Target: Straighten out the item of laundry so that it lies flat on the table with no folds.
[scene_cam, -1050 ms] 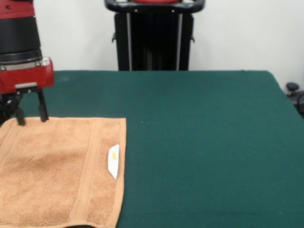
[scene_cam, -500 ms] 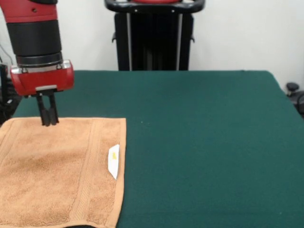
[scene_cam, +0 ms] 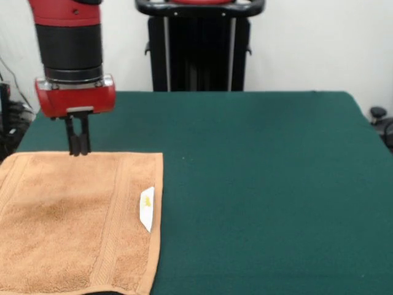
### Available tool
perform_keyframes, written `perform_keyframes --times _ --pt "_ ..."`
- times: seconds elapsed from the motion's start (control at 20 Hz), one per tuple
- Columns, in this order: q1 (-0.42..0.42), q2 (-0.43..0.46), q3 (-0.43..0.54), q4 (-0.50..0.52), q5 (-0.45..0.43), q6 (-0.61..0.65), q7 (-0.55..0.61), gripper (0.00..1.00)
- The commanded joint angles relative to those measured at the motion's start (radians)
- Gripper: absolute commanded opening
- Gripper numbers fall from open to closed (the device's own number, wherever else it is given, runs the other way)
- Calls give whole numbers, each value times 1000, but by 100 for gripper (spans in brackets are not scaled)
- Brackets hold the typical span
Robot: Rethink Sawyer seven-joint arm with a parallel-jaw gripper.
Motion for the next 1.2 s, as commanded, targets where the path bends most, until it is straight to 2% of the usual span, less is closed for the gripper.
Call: perform_keyframes --times 0.05,0.2,0.3,0.6,0.7,0.75,0.95,1.2 --pt "240 55 -198 -78 73 147 474 0" --pt "340 134 -288 -175 101 239 543 0" --pt "377 192 -321 -227 121 238 574 0" --pt "463 255 -400 -268 187 291 698 0" --pt "457 288 -389 -268 231 288 727 0" --pt "446 304 -376 -282 237 275 706 0" --pt "387 321 -337 -269 235 175 631 0" --pt "367 348 -338 -291 227 128 624 0"
